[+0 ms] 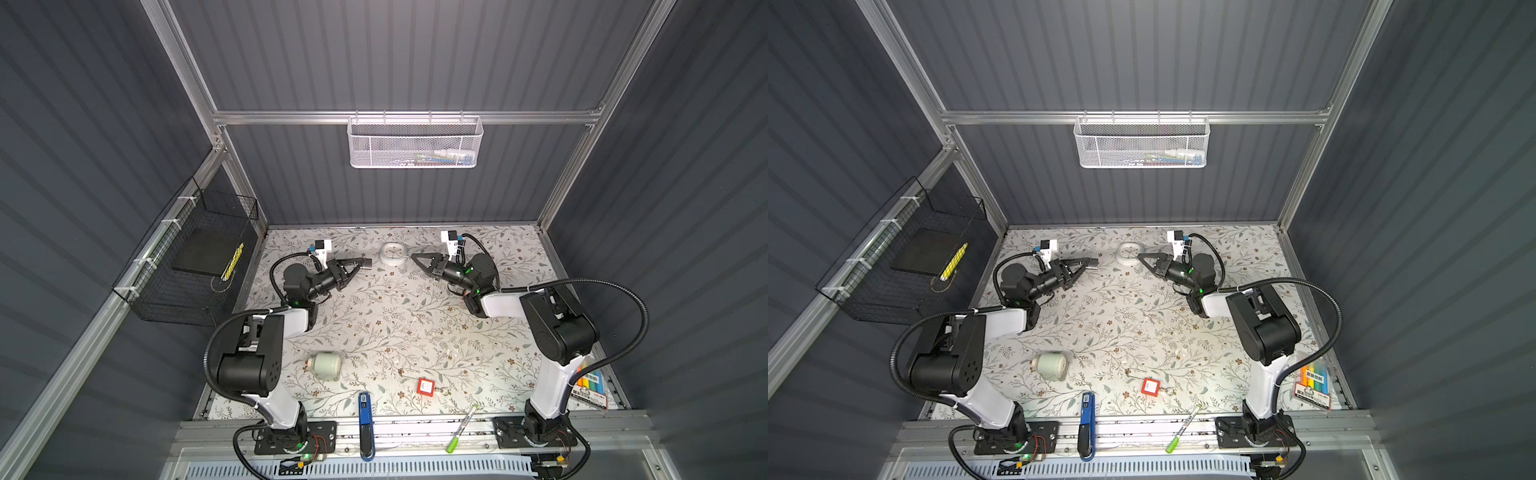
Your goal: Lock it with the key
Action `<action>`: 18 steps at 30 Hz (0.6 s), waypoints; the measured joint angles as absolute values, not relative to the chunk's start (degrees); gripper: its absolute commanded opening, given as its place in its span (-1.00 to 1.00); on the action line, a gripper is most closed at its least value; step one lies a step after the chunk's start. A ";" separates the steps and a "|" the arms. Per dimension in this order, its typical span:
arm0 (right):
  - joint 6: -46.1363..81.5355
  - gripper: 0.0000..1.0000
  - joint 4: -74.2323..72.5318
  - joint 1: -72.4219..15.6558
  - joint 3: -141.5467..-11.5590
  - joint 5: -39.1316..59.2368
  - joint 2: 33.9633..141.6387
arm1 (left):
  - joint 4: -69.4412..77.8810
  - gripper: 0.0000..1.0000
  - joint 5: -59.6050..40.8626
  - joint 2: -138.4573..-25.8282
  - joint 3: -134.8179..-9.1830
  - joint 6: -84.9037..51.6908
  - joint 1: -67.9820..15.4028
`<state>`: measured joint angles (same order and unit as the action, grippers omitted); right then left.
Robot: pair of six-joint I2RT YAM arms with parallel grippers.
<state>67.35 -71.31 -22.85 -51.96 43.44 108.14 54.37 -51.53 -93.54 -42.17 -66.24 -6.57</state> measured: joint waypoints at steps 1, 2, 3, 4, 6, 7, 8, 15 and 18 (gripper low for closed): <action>66.98 -1.00 -71.05 -22.72 -51.51 43.38 107.66 | 45.23 -1.00 -50.46 -92.77 -44.31 -60.03 -7.16; 66.50 -1.00 -70.65 -22.59 -50.89 43.27 107.04 | 35.20 -1.00 -48.90 -92.18 -47.40 -53.15 -8.23; 66.00 -1.00 -70.19 -22.46 -50.19 43.09 106.37 | 26.50 -1.00 -47.35 -91.85 -50.65 -46.76 -9.65; 65.52 -1.00 -69.78 -22.35 -49.43 42.89 105.75 | 20.86 -1.00 -46.54 -91.83 -52.95 -42.39 -10.90; 64.31 -1.00 -68.58 -22.09 -47.37 42.30 104.12 | 11.64 -1.00 -45.95 -91.85 -56.36 -34.28 -13.37; 63.88 -1.00 -68.10 -21.98 -46.41 41.98 103.37 | 9.08 -1.00 -45.98 -92.03 -56.86 -31.81 -14.37; 63.35 -1.00 -67.66 -21.82 -45.23 41.76 102.50 | 6.35 -1.00 -46.00 -92.49 -57.14 -29.28 -15.51; 60.86 -1.00 -65.39 -20.29 -38.37 40.34 97.23 | -6.13 -1.00 -45.82 -100.75 -57.49 -18.59 -19.11; 59.79 -1.00 -63.99 -19.84 -34.00 40.42 93.54 | -8.27 -1.00 -45.89 -103.79 -58.89 -15.35 -19.20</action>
<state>59.79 -63.99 -19.84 -34.00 40.42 93.54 -8.27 -45.89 -103.79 -58.89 -15.35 -19.20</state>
